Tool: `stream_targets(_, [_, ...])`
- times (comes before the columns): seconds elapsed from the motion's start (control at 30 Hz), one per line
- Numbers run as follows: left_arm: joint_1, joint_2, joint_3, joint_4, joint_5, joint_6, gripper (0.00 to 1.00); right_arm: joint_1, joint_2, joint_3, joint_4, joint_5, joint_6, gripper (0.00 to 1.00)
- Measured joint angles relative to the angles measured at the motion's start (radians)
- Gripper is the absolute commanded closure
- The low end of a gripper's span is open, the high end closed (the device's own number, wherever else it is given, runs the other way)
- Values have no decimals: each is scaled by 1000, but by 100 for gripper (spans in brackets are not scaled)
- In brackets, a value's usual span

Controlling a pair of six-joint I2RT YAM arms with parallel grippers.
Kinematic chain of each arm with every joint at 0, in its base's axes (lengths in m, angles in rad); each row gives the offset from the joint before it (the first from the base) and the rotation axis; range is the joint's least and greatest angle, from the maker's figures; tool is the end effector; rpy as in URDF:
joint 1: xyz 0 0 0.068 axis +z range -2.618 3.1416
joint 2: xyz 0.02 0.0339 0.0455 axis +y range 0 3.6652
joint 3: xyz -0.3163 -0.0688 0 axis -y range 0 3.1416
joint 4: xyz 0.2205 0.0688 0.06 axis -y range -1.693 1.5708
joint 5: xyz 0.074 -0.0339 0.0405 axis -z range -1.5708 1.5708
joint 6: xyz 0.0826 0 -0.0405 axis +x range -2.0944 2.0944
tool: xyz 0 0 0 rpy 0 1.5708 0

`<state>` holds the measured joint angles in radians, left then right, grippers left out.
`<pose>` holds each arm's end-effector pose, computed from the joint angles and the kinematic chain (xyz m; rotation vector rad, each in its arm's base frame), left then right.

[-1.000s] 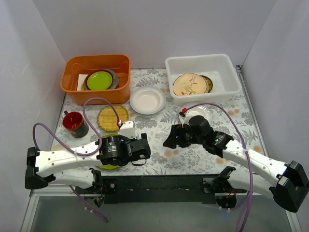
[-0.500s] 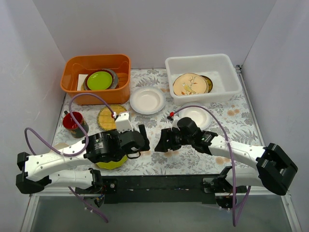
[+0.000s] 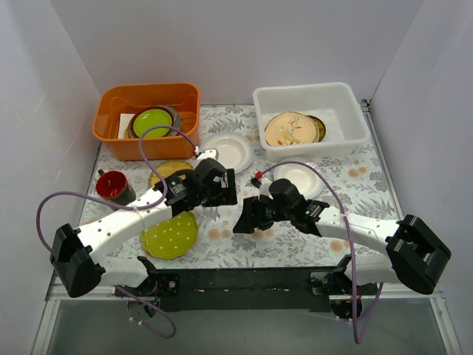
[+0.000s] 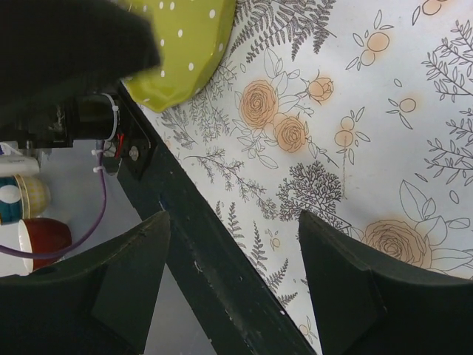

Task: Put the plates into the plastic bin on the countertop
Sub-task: Pick up the plate at the center of the board.

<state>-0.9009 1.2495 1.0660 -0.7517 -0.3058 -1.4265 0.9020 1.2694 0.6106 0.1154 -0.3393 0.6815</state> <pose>0.1676 -0.1716 0.3094 -0.7871 2.4283 -0.6145 0.1441 0.2267 0.2495 -0.4853 2.3154 1.2288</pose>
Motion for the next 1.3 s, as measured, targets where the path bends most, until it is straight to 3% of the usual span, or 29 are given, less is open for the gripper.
stream_targets(0.23, [259,91,1,152,230,90,2,2,15,-36,40,-19,3,22])
stream_targets(0.47, [399,187,29,225,416,138,2,2,15,-124,96,-47,43,23])
stream_targets(0.73, [602,183,29,259,586,164,2,45,109,-89,165,-58,66,24])
stream_targets(1.17, [637,-39,-70,195,649,196,2,158,472,206,220,-55,95,28])
stream_targets(1.3, [637,-113,-76,153,652,201,2,158,536,293,215,-30,97,34])
